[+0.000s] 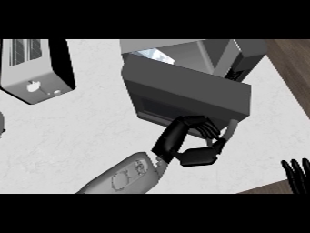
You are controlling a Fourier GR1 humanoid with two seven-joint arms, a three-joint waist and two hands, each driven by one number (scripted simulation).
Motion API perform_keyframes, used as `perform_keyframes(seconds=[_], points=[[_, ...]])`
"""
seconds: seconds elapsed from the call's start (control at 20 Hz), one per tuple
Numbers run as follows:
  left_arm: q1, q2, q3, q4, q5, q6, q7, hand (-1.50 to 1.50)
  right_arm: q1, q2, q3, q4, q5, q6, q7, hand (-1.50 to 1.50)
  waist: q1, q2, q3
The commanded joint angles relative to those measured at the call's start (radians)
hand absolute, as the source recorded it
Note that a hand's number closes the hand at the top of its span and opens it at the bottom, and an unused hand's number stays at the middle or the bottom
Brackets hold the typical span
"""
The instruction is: Pick up the milk, place it into the microwave and close the microwave
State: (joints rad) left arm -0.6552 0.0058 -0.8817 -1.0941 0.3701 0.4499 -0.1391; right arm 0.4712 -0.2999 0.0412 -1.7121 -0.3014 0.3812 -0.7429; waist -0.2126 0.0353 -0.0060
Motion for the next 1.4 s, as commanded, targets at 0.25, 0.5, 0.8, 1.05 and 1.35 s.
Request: perform_keyframes(seconds=[0.25,0.5,0.8,1.05,1.35], points=[[-0.135,-0.006,0.107,0.094,0.174,0.07,-0.087,1.5,0.029,-0.054,0.03,-0.098,-0.058,0.072,0.04,-1.5,-0.071,0.023,-0.002],[-0.209,-0.006,0.142,0.172,0.234,0.057,-0.119,1.5,0.033,-0.068,0.031,-0.142,-0.094,0.074,0.067,-1.5,-0.095,0.031,0.0],[-0.277,-0.006,0.171,0.249,0.291,0.064,-0.158,1.5,0.025,-0.088,0.03,-0.183,-0.126,0.08,0.093,-1.5,-0.128,0.044,0.002],[-0.315,-0.006,0.187,0.306,0.328,0.052,-0.198,1.5,0.034,-0.104,0.031,-0.209,-0.157,0.097,0.105,-1.5,-0.146,0.05,0.003],[-0.308,-0.006,0.176,0.322,0.361,0.052,-0.249,1.5,0.049,-0.127,0.029,-0.245,-0.186,0.112,0.123,-1.5,-0.166,0.052,0.003]])
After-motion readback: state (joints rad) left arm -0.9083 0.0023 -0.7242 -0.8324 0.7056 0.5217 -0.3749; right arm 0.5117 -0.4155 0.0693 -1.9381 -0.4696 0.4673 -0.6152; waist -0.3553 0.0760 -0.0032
